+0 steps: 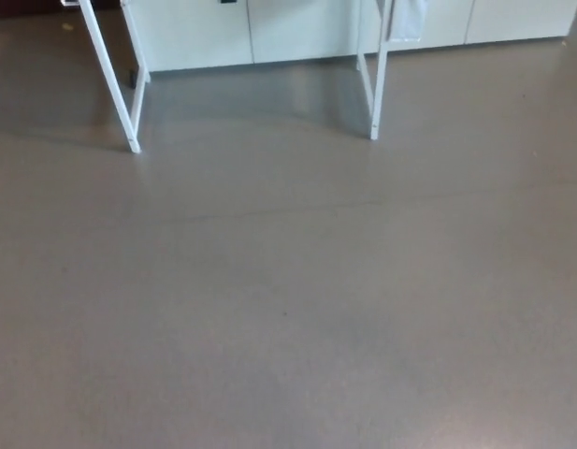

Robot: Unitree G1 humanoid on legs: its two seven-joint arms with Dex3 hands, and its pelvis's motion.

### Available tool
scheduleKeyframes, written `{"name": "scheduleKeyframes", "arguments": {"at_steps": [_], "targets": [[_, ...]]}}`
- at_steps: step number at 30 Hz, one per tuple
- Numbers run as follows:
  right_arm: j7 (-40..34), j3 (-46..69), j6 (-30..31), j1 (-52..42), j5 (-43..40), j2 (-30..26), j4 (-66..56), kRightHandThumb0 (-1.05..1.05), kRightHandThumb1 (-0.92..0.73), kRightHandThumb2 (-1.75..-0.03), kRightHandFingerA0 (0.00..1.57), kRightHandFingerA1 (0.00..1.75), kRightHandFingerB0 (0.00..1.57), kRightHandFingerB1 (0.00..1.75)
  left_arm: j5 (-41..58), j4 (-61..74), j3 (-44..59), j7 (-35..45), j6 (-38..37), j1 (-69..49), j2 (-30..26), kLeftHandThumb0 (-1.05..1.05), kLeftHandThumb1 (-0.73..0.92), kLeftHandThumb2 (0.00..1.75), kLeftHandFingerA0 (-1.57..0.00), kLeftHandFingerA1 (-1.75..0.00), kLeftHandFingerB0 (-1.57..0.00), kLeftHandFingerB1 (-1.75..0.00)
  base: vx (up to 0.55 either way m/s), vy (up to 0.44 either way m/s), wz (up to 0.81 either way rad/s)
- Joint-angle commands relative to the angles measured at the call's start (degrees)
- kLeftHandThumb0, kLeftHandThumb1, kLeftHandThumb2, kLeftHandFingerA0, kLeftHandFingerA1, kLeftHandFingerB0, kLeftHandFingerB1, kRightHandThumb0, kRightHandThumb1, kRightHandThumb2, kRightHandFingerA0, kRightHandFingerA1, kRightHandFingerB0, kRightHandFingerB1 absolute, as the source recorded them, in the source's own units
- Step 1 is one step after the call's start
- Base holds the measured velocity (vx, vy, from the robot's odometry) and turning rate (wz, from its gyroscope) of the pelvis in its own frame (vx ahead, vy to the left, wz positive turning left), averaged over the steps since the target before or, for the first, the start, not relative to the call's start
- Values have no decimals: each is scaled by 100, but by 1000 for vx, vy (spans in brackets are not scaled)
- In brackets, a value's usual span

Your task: The robot walks towards a desk on which a file tray is kept in the middle and a cube is kept to its right. The robot lifts the cube using its right hand and places it on the file tray.

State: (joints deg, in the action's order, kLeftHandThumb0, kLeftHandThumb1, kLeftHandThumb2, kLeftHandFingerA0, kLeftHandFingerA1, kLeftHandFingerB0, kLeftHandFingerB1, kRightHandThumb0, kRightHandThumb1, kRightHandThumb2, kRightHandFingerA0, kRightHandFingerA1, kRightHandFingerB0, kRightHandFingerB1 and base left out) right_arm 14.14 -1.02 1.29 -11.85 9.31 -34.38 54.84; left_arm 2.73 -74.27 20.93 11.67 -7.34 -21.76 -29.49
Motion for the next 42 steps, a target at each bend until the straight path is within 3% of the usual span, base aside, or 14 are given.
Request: {"name": "scheduleKeyframes", "arguments": {"at_steps": [1,3,8,9,12,14,16,21,22,23,27,31,33,42], "targets": [[336,282,-156,137,-256,-259,18,-45,-52,-57,8,36,8,25,-1,117,-139,410,-496,-8,-24,-85,64,79,0,-85,-11,-75,111,12,17],[420,666,-288,113,-574,-226,200,-25,-42,-91,2,50,0,49,239,69,55,500,-252,165,48,-90,49,97,-5,-69,-12,-67,136,-144,17],[272,613,-494,145,-346,-262,272,-25,-41,-90,3,51,0,48,60,-35,-83,369,-171,420,16,-89,48,107,-5,-68,-16,-68,197,-82,2],[288,627,-530,123,-359,-271,275,-37,-48,-56,6,32,11,28,84,47,-92,416,-208,373,15,-92,48,108,-4,-69,-15,-66,242,3,-5],[265,349,-186,507,-54,-333,528,-46,-52,-56,3,29,8,26,68,171,-161,461,-262,415,-6,-88,63,75,0,-79,-6,-72,231,87,-17],[359,567,-181,588,-363,-318,478,-29,-40,-91,2,49,0,49,155,201,-126,552,-294,475,4,-88,46,108,-2,-68,-14,-68,339,167,-26],[284,346,-2,410,-100,-401,225,-60,-54,-56,11,33,10,25,93,258,-196,553,-355,289,2,-89,49,100,-4,-71,-9,-66,473,210,14],[209,59,33,468,52,-332,-1,-51,-54,-59,6,30,11,24,281,241,-23,521,-114,301,-22,-82,46,106,-1,-66,-12,-63,424,177,-33],[210,54,-13,439,29,-302,29,-50,-52,-58,8,32,13,26,228,239,-55,513,-149,263,-62,-83,66,79,0,-75,-6,-69,281,119,2],[41,-21,-127,429,134,-275,53,-32,-35,-90,4,52,0,48,137,254,-128,534,-245,223,-111,-88,49,109,0,-66,-17,-65,323,95,8],[248,-214,59,401,176,-283,-131,-55,-55,-60,7,31,10,23,176,271,-102,579,-247,251,-211,-88,67,78,0,-79,-6,-74,312,2,14],[371,-362,115,125,337,-491,-388,-62,-44,-81,3,37,4,24,132,170,-143,490,-229,224,-167,-87,50,106,0,-65,-11,-62,402,-157,22],[320,105,82,-43,-184,-338,-516,-44,-51,-57,7,33,9,27,57,68,-209,418,-253,272,-177,-86,68,72,0,-68,-7,-67,409,-260,58],[440,217,-296,286,-357,-197,196,-47,-33,-75,0,39,1,35,223,207,-106,613,-136,345,-199,-88,48,108,0,-64,-9,-60,277,-72,-6]]}}
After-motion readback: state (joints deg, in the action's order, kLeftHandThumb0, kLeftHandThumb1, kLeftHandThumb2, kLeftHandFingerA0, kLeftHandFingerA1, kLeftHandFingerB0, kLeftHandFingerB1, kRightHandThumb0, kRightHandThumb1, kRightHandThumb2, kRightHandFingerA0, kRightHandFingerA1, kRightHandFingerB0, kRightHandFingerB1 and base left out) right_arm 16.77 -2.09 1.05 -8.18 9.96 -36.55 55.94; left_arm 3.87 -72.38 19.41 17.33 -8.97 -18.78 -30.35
